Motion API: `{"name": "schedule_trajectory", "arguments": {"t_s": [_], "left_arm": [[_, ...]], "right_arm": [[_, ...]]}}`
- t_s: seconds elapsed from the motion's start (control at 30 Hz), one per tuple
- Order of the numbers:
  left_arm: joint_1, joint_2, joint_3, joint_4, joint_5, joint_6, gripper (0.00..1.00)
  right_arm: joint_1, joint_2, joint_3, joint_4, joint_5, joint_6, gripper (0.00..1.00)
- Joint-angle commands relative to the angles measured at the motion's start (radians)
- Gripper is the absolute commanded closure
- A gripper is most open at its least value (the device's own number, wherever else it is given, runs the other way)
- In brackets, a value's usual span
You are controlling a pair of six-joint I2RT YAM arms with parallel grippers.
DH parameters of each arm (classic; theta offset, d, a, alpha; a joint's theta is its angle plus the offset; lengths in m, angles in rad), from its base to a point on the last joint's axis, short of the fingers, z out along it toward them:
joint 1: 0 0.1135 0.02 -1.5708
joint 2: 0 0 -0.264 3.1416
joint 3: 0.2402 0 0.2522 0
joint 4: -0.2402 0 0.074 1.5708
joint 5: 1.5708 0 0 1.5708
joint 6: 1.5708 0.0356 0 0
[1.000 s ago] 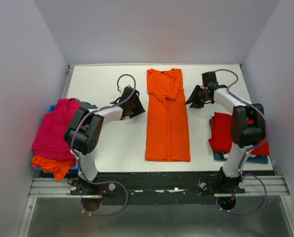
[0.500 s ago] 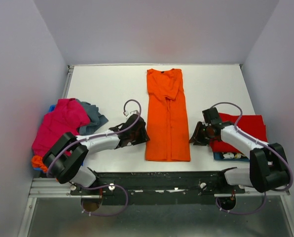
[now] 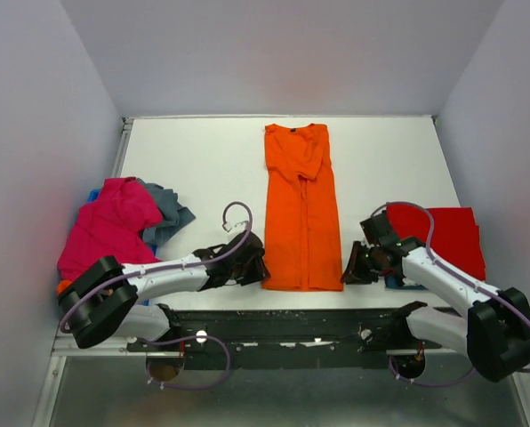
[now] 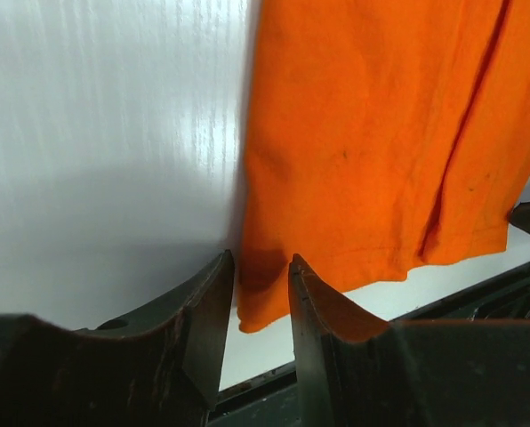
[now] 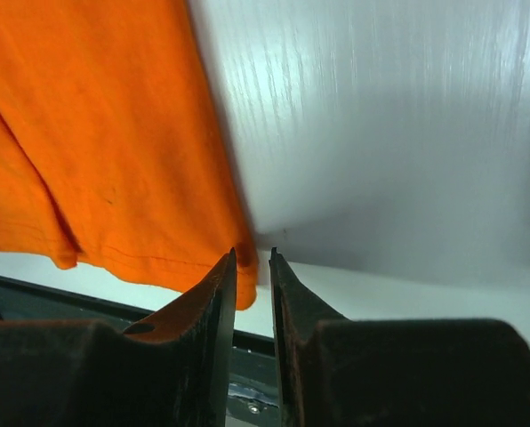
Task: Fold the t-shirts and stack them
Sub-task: Grab the bottom of the folded rectangular tshirt with both arms
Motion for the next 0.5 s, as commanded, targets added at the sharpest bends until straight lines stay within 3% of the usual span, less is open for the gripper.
{"name": "schedule_trajectory", "arguments": {"t_s": [0.0, 0.27, 0.47], "left_arm": [[-0.06, -0.002, -0.025, -0.057, -0.023, -0.074, 0.55], [-0.087, 0.018, -0.04, -0.035, -0.02, -0.099, 0.67], [-0.089, -0.031, -0.064, -0.069, -0.027, -0.106, 0.85]], "right_arm": [[0.019, -0.024, -0.03, -0.06, -0.025, 0.017, 0.71], [0.031, -0.001, -0.033, -0.028, -0.068, 0.011, 0.71], [0.034, -0.024, -0.018, -0.048, -0.091, 0.008, 0.86]]}}
